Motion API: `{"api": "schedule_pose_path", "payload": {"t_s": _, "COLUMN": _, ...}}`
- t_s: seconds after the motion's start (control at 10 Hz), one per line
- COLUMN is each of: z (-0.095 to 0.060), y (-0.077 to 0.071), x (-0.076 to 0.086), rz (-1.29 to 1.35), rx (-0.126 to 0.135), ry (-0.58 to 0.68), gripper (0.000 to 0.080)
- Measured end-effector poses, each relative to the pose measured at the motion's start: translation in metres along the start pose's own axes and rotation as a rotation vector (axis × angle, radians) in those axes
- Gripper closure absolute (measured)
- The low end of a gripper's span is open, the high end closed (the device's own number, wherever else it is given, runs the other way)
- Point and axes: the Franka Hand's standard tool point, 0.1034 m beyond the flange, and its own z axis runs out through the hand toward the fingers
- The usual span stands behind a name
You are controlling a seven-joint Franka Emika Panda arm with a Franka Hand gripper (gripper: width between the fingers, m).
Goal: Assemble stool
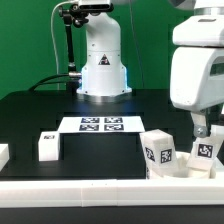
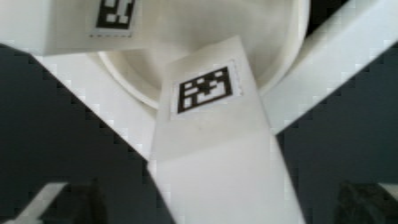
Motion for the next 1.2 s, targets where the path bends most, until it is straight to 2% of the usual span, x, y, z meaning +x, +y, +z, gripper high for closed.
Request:
{"api": "schedule_pose_path", "payload": {"t_s": 0.5, "z": 0.0038, "y": 0.0093, "x": -0.0096, "rz": -0.219, "rx": -0.017, "ry": -0.022, "gripper": 0.0150}}
{"api": "schedule_pose_path", "payload": {"t_s": 0.7, "z": 0.0049, "y": 0.0088, "x": -0.0099, "rz": -0.210, "rx": -0.016, "ry": -0.023, "gripper": 0.0412}}
{"api": "schedule_pose_path", "payload": {"t_s": 0.8, "z": 0.0056, "y": 0.0096, "x": -0.0111, "rz": -0.208, "rx": -0.015, "ry": -0.025, "gripper": 0.0463}}
{"api": "schedule_pose_path", "payload": {"t_s": 1.2, "z": 0.0057, "y": 0.0107, "x": -0.0120, "rz": -0.078, "rx": -0.016, "ry": -0.024, "gripper": 0.0463}}
